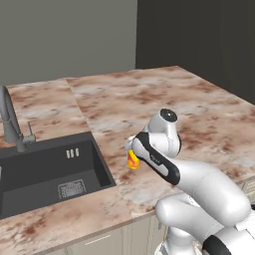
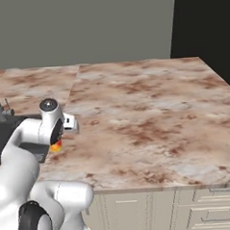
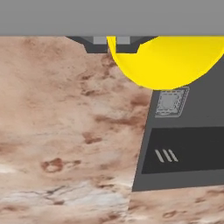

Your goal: Pick the cup and bowl from the counter and place them on the counter next to the sink.

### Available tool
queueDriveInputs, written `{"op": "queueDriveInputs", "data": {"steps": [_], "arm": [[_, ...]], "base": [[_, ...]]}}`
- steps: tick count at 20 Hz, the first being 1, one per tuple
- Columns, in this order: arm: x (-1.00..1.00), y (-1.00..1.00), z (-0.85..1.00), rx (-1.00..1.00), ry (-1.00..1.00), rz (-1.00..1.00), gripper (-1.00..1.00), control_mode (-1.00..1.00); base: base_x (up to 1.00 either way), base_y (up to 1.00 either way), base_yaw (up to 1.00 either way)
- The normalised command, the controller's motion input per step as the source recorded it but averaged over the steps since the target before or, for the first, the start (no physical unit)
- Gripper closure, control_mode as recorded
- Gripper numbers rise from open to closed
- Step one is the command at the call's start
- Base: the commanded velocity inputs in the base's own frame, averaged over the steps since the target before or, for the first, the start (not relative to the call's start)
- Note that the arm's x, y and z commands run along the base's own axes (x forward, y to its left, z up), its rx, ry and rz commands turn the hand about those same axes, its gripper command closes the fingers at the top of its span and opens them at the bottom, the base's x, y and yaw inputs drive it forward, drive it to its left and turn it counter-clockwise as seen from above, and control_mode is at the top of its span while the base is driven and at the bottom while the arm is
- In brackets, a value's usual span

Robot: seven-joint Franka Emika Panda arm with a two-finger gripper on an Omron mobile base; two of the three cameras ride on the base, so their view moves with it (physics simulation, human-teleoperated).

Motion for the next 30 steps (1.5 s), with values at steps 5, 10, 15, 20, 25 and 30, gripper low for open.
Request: {"op": "queueDriveInputs", "data": {"steps": [5,10,15,20,25,30], "arm": [[0.03,0.01,-0.33,0.00,0.00,0.00,1.00,-1.00],[0.00,0.00,-0.28,0.00,0.00,0.00,1.00,-1.00],[0.00,0.00,-0.23,0.00,-0.01,0.00,1.00,-1.00],[0.00,0.00,-0.23,0.00,-0.02,0.00,1.00,-1.00],[0.00,0.00,-0.26,0.00,-0.03,0.00,1.00,-1.00],[0.00,0.00,-0.22,0.00,-0.03,0.00,1.00,-1.00]], "base": [[0.00,0.00,0.00],[0.00,0.00,0.00],[0.00,0.00,0.00],[0.00,0.00,0.00],[0.00,0.00,0.00],[0.00,0.00,0.00]]}}
